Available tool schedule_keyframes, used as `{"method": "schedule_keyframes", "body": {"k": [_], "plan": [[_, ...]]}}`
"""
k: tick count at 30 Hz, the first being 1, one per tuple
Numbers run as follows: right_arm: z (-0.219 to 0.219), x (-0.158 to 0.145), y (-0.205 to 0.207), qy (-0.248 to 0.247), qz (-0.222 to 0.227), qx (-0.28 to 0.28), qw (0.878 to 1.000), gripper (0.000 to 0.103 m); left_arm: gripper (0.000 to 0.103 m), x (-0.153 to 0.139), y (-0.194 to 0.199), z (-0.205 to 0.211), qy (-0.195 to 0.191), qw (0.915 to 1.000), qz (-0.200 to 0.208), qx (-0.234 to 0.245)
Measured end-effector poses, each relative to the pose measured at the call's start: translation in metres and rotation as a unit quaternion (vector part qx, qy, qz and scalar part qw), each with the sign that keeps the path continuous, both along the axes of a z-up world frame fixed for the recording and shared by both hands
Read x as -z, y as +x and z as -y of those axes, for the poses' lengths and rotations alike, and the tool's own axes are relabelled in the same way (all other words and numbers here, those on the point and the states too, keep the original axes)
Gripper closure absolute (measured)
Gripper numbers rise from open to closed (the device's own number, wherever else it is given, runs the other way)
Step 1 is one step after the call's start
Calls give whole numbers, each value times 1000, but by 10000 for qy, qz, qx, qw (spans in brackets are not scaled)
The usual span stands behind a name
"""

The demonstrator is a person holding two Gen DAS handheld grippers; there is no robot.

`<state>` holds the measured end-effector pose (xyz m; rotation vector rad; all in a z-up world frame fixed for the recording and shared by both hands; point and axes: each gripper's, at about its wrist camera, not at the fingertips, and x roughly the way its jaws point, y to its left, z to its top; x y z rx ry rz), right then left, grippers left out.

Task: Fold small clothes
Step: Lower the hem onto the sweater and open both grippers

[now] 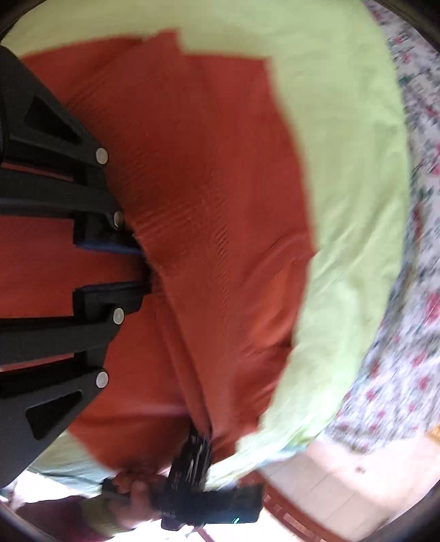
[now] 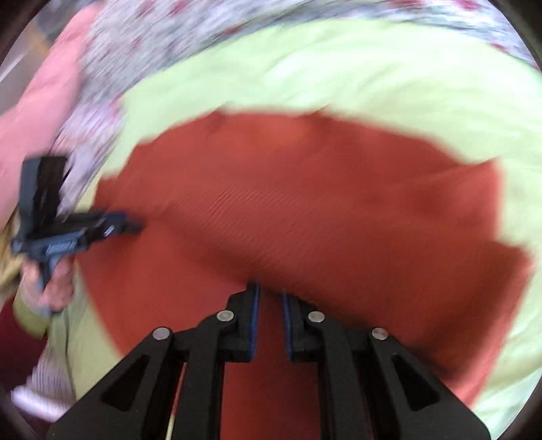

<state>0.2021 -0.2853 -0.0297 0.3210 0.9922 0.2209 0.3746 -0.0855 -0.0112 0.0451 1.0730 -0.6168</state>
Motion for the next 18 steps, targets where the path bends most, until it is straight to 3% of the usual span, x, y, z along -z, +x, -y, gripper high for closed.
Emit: {"method": "schedule_keyframes", "body": {"k": [3,5,8,13,18], "plan": [[32,-12,13,-185,387,962,9944,90,89,-13,37,1,389,9949,472,-799],[53,-15,18,-304,505,1625,9849,90,89,-16,57,-6,255,9917,455,-1179],[77,-15,12,274,576,2153,9745,90,89,-18,71,-23,144,9844,428,-1698],[73,-27,-24,429,840,2073,9737,90,89,-30,41,-57,-407,9791,456,-1938],[46,-34,-57,614,909,1826,9771,90,89,-29,-16,-67,-599,9809,399,-1805]]}}
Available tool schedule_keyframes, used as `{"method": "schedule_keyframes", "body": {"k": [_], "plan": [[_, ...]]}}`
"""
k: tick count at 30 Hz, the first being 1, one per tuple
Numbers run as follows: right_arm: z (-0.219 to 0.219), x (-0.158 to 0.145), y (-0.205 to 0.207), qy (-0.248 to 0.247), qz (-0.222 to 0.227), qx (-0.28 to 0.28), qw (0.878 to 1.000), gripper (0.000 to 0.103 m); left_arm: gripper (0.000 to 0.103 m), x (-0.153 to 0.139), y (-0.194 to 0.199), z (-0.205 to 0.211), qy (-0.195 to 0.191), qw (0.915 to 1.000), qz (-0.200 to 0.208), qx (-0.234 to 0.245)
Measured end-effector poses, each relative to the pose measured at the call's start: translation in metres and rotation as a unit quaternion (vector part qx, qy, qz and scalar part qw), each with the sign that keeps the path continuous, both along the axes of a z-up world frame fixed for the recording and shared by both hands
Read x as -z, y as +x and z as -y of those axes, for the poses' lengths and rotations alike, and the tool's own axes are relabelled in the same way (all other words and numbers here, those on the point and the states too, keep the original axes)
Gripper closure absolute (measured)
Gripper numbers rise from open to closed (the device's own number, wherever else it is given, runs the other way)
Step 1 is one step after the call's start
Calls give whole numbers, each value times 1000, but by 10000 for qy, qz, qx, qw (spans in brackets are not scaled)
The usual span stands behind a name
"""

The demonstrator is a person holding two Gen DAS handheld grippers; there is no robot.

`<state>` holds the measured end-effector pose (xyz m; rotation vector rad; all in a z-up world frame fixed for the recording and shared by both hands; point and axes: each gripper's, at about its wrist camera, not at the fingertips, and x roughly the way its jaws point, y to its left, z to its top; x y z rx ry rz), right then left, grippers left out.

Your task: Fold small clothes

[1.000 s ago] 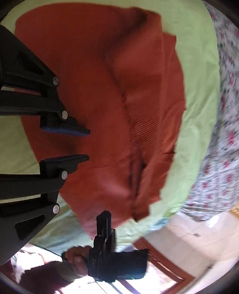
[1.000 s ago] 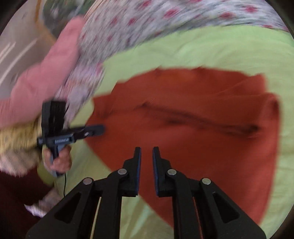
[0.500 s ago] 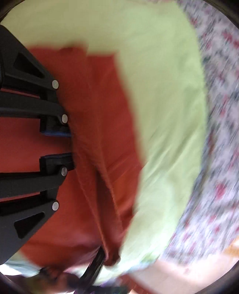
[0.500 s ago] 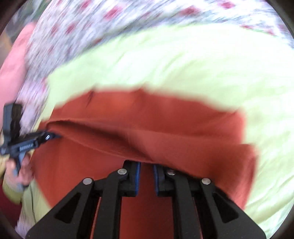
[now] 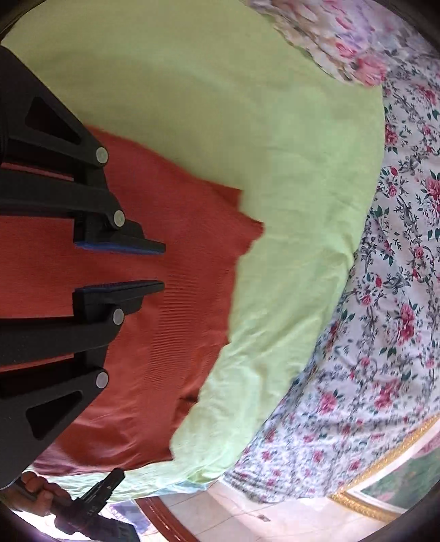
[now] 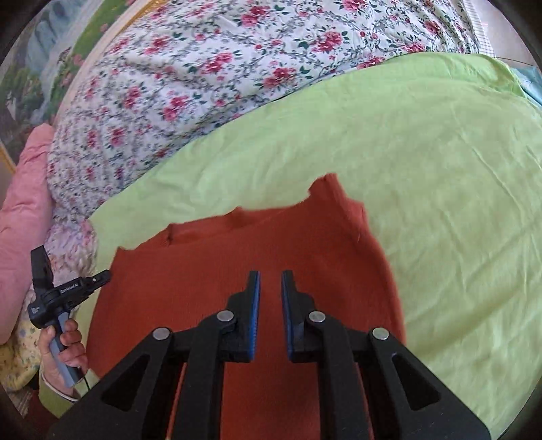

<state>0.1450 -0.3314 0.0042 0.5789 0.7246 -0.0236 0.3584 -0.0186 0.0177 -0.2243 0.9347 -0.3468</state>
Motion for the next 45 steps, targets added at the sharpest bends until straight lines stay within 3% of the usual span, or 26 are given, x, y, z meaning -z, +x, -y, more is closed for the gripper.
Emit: {"method": "schedule_keyframes", "body": {"k": [10,12,14,18,22,25,29,39,45], "plan": [[-39,3,-75,211,-96,-183,9996,88,87,27,-115,-25,-394,9988,-284,-43],[-45,4,-87,250,-118,-186,9994,85,87,28,-134,-33,-452,9984,-322,-51],[-50,5,-101,327,-142,-187,9992,75,86,28,-155,-42,-590,9976,-348,-114],[-61,7,-129,406,-153,-170,9989,72,81,26,-195,-59,-794,9962,-301,-218],[-71,9,-149,385,-193,-217,9988,71,69,27,-224,-66,-792,9960,-369,-180],[-83,9,-162,306,-199,-332,9988,69,66,29,-243,-70,-770,9961,-400,-143],[-99,8,-177,105,-154,-467,9987,54,61,34,-257,-72,-781,9956,-503,-125],[-125,15,-180,-443,-258,-764,9958,51,46,35,-246,-54,-342,9971,-606,-305],[-125,16,-181,-518,-264,-787,9952,46,41,40,-220,-55,-600,9940,-774,-496]]}}
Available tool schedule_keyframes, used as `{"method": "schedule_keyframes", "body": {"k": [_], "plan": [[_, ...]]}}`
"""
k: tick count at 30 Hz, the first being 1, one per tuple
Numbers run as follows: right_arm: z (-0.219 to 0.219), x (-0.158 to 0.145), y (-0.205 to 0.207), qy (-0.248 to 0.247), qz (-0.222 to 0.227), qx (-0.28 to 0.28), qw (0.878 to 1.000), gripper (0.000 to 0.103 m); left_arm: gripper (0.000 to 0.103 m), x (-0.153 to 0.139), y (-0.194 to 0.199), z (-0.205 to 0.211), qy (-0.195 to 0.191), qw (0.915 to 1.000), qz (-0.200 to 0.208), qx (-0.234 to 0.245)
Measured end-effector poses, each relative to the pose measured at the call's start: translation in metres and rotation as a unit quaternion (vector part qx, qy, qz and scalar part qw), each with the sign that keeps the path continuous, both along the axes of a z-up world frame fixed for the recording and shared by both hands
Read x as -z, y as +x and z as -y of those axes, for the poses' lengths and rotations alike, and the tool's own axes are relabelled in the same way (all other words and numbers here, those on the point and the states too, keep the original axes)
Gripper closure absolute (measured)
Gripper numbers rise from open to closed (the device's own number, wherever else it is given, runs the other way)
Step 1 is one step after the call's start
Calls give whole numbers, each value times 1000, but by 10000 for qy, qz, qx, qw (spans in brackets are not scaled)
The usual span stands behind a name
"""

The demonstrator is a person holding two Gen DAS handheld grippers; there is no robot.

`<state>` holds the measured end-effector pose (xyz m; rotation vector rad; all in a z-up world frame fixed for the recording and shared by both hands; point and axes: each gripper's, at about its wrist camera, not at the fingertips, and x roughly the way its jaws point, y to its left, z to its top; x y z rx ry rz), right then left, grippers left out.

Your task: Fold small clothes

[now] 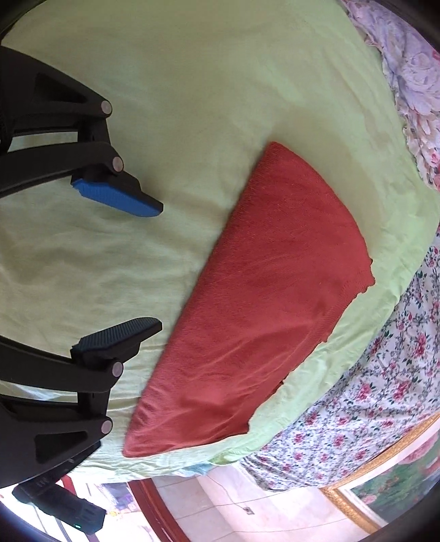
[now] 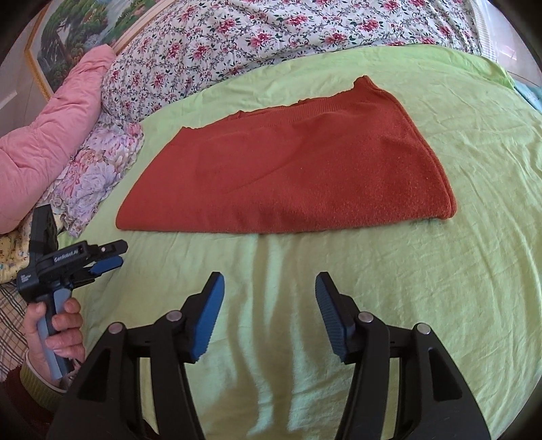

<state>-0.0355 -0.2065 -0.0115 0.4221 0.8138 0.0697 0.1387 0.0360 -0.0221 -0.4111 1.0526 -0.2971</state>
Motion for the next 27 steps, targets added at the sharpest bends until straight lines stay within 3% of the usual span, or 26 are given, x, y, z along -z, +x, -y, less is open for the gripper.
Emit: {"method": "schedule_keyframes", "body": {"k": [10,17,21,22,27], "plan": [[3,-8,1,-37,77,-4,10000,45,40,17,49,-17,-989,9923,-16,-742],[3,-10,5,-32,79,-28,10000,45,45,15,88,-20,-948,9903,126,-1009],[6,-10,11,59,83,-45,9999,45,83,17,111,-12,-808,9919,92,-974],[8,-10,13,95,83,-21,9999,45,88,17,114,-9,-827,9923,71,-921],[22,-14,19,296,194,135,9993,45,91,-18,106,19,-340,9954,736,-502]]}}
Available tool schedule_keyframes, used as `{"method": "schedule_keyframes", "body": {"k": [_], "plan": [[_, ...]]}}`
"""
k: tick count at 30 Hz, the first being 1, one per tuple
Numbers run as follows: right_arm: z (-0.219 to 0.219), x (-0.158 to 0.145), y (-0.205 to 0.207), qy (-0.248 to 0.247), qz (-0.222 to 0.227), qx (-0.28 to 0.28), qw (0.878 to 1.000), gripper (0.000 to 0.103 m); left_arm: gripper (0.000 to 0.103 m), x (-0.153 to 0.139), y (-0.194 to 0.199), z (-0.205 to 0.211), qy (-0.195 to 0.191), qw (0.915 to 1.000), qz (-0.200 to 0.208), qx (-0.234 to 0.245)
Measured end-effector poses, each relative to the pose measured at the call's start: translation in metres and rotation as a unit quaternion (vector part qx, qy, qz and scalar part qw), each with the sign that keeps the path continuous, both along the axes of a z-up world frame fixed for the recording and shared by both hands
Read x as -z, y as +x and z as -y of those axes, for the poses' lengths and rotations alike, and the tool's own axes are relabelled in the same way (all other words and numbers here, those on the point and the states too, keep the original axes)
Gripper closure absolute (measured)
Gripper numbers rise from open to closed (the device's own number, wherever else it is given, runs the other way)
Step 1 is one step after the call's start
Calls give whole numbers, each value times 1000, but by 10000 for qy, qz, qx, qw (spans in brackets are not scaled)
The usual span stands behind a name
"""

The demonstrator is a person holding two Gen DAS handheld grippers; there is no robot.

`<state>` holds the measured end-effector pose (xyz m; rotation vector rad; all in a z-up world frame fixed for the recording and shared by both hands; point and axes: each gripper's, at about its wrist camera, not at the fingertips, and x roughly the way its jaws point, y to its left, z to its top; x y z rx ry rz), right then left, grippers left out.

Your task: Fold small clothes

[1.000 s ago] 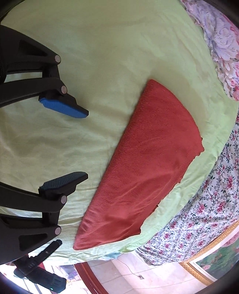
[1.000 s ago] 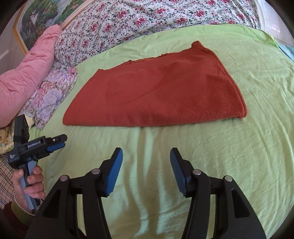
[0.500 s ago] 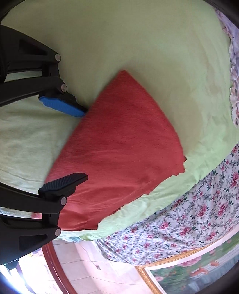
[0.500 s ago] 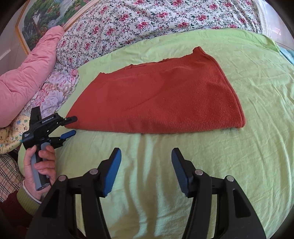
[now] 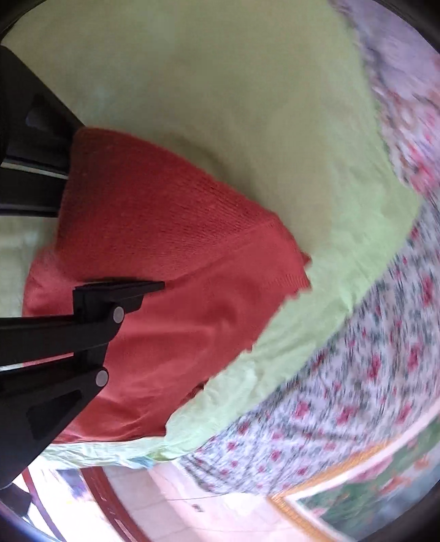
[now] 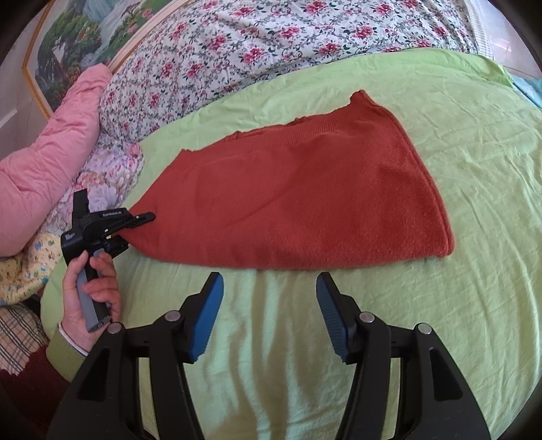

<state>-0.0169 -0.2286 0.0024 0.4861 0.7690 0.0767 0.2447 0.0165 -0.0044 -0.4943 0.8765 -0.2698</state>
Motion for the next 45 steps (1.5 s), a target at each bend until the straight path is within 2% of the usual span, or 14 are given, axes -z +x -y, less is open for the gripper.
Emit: {"method": "schedule_keyframes", "body": {"k": [6,9,12,15,24,26,27,28,29,30,34,37,41,45], "plan": [[45,-4,33,601,2,109,9981,45,92,-48,-24,85,196,9880,877,1255],[66,-7,58,690,26,140,9975,45,92,-44,-37,142,419,9746,946,1985],[85,-6,87,1114,102,46,9937,45,92,-19,-42,187,653,9644,743,2454],[96,6,123,1553,-123,-127,9877,45,92,9,-40,204,714,9627,361,2585],[82,40,218,2425,-433,-611,9673,45,92,5,-47,205,867,9609,514,2578],[80,43,231,2255,-547,-549,9712,48,92,1,-52,211,1044,9588,600,2572],[76,43,241,2095,-612,-617,9739,55,92,-1,-58,207,1117,9577,649,2570],[73,41,245,1948,-681,-654,9763,72,92,-4,-61,209,1185,9564,694,2578],[73,39,248,1849,-734,-683,9776,81,92,-8,-65,209,1220,9550,748,2597],[74,34,248,1774,-698,-718,9790,83,92,-14,-67,213,1255,9532,851,2617],[101,-14,232,1469,-40,-882,9852,88,91,-38,-78,241,1219,9436,1256,2809],[132,-34,216,1209,225,-855,9887,88,90,-36,-89,272,1176,9358,1376,3026],[160,-12,206,920,-152,-648,9935,88,90,-7,-96,312,1288,9306,1085,3250],[178,19,198,954,-431,-404,9937,88,89,0,-103,327,1507,9269,1100,3256]]}}
